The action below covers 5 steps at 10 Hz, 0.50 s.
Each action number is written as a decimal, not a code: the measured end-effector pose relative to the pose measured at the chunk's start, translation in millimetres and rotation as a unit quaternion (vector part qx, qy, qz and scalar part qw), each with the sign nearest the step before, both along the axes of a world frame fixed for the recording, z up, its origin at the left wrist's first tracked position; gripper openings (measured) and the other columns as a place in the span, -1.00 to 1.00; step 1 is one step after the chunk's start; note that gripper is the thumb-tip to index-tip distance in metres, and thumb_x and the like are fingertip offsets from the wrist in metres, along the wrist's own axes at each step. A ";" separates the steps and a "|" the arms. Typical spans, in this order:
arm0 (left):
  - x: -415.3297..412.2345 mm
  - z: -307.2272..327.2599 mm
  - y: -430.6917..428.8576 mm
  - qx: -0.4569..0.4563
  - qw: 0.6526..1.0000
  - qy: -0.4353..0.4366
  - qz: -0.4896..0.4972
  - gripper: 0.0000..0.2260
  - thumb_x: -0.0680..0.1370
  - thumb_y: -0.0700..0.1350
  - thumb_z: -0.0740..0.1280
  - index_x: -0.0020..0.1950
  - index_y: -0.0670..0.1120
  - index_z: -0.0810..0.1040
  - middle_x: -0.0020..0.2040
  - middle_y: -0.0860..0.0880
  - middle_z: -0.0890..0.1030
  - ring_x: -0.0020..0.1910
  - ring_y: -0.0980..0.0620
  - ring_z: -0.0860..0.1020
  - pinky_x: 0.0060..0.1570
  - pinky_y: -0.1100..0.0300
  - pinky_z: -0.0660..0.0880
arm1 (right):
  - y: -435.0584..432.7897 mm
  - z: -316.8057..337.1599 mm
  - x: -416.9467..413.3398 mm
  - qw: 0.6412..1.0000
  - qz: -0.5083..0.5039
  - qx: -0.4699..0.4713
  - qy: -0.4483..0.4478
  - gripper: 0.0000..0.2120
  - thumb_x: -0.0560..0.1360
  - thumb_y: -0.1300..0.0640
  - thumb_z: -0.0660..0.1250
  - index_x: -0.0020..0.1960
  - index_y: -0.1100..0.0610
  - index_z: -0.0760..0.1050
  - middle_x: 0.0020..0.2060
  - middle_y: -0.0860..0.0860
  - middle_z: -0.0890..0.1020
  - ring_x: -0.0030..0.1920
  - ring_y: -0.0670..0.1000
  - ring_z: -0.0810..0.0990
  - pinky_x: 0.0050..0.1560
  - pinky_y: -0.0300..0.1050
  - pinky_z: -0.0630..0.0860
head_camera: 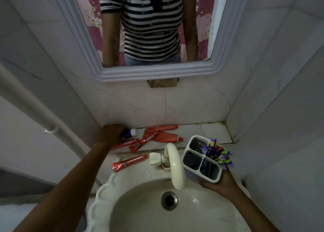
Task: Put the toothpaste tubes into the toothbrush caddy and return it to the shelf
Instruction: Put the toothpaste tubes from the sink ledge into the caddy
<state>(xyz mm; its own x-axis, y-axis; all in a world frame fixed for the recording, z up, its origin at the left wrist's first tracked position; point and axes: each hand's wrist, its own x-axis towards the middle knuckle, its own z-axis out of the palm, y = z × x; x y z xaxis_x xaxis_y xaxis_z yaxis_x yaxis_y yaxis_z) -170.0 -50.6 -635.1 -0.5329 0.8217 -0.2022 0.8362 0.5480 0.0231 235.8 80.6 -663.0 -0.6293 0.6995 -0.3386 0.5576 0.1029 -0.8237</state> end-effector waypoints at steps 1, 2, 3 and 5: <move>-0.8 8.4 -1.7 0.069 0.997 -0.028 0.001 -0.71 0.47 -0.08 0.37 0.18 -0.03 0.53 0.18 -0.11 0.59 0.12 -0.17 0.57 0.08 0.00 0.51 | -2.4 -8.3 -0.3 0.995 -0.034 -0.024 0.093 -0.41 0.11 0.15 0.62 0.08 0.04 0.49 -0.15 -0.18 0.67 -0.07 -0.46 0.56 -0.14 -0.57 0.49; 16.2 34.0 9.3 0.158 0.987 -0.022 -0.022 -0.71 0.44 -0.06 0.42 0.15 -0.01 0.55 0.11 -0.08 0.57 0.01 -0.16 0.59 -0.05 -0.02 0.55 | 1.3 -17.0 0.2 0.994 -0.023 -0.040 0.103 -0.38 0.17 0.36 0.62 0.15 0.17 0.43 -0.13 -0.19 0.70 -0.05 -0.43 0.58 -0.13 -0.52 0.51; 54.4 83.4 32.9 0.213 0.972 -0.054 -0.078 -0.64 0.42 -0.01 0.45 0.20 0.07 0.54 0.07 0.01 0.54 -0.04 -0.03 0.56 -0.12 0.11 0.50 | 2.1 -18.5 0.0 0.994 -0.017 -0.014 0.110 -0.29 0.18 0.52 0.55 0.26 0.28 0.38 0.06 0.02 0.59 0.08 -0.26 0.61 -0.11 -0.46 0.55; 156.8 148.7 88.7 0.067 0.925 0.044 -0.372 -0.69 0.45 0.13 0.34 0.17 0.11 0.56 0.03 0.03 0.52 -0.14 0.03 0.54 -0.21 0.16 0.45 | -0.4 -11.2 -0.8 0.991 -0.039 0.014 0.125 -0.30 0.11 0.20 0.61 0.18 0.15 0.41 0.03 -0.11 0.62 0.03 -0.33 0.59 0.01 -0.46 0.53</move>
